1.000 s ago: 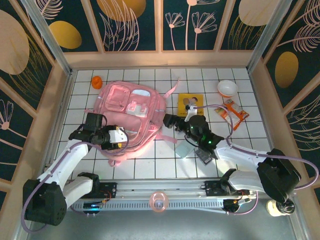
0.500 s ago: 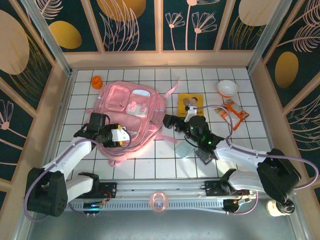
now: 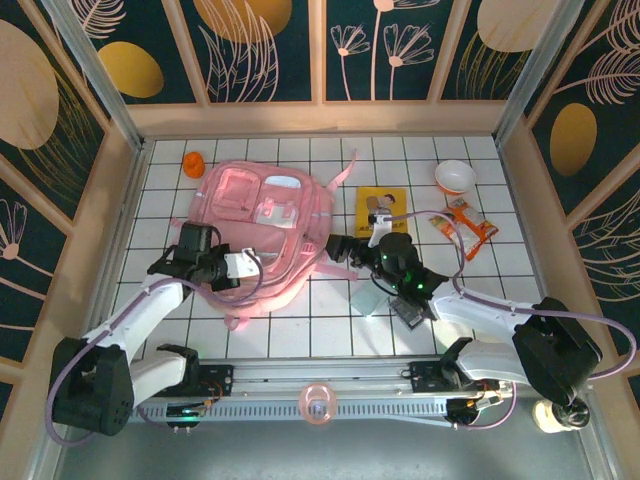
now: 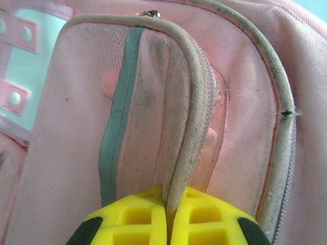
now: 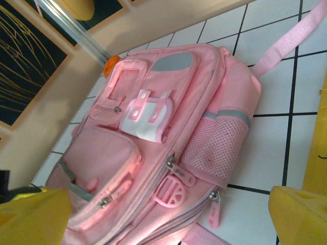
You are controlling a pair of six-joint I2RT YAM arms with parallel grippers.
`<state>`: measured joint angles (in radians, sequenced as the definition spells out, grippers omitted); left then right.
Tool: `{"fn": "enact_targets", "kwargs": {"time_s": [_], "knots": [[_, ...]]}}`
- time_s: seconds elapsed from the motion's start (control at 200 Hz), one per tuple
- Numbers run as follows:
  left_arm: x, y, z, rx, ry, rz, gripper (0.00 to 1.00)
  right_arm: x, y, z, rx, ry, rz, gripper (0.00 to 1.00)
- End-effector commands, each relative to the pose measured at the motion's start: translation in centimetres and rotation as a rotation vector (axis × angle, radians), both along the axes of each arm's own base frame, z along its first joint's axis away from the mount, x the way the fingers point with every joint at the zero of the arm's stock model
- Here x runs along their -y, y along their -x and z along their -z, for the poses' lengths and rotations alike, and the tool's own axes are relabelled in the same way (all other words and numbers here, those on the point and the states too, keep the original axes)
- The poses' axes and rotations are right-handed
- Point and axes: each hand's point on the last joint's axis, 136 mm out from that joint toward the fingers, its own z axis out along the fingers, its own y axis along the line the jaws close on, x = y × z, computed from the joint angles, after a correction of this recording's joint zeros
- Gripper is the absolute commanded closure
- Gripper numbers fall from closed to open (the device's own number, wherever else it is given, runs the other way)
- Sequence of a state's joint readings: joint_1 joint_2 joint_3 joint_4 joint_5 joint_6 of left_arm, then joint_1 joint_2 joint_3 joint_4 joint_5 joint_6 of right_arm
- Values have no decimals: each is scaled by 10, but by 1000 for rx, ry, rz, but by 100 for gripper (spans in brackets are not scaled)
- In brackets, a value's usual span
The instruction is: Pack the student bag
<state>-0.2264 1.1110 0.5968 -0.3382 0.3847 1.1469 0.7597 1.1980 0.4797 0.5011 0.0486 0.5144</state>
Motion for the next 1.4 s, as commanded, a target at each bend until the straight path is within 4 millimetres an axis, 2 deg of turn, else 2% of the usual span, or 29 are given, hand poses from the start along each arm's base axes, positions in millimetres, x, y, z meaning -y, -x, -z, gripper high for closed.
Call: {"fn": "enact_targets", "kwargs": {"time_s": [0.0, 0.065, 0.125, 0.295, 0.495, 0.626, 0.641, 0.666, 0.801, 1.071, 1.221, 1.396], "knots": [[16, -9, -52, 49, 114, 14, 100, -3, 3, 17, -2, 75, -101, 1], [16, -11, -66, 64, 114, 15, 100, -6, 4, 24, -6, 85, -158, 2], [16, -13, -80, 90, 119, 14, 100, -9, 4, 28, 0, 105, -207, 8], [17, -24, -121, 183, 142, 9, 100, -17, 3, 48, 75, 237, -309, 14], [14, -30, -149, 236, 136, 11, 100, -22, 3, 72, 181, 312, -380, 19], [12, -26, -149, 235, 124, 18, 100, -25, -10, 87, 184, 336, -356, 19], [12, -27, -158, 256, 128, 20, 100, -25, -12, 86, 192, 332, -350, 19], [12, -27, -161, 263, 127, 25, 100, -26, -13, 87, 204, 325, -350, 19], [10, -23, -159, 250, 108, 31, 100, -33, -18, 87, 286, 292, -365, 20], [9, -23, -162, 266, 100, 30, 100, -49, -16, 87, 373, 296, -471, 39], [10, -24, -160, 265, 104, 32, 100, -54, -4, 87, 372, 272, -536, 50], [12, -24, -161, 266, 125, 38, 100, -55, -2, 84, 378, 254, -551, 54]]}}
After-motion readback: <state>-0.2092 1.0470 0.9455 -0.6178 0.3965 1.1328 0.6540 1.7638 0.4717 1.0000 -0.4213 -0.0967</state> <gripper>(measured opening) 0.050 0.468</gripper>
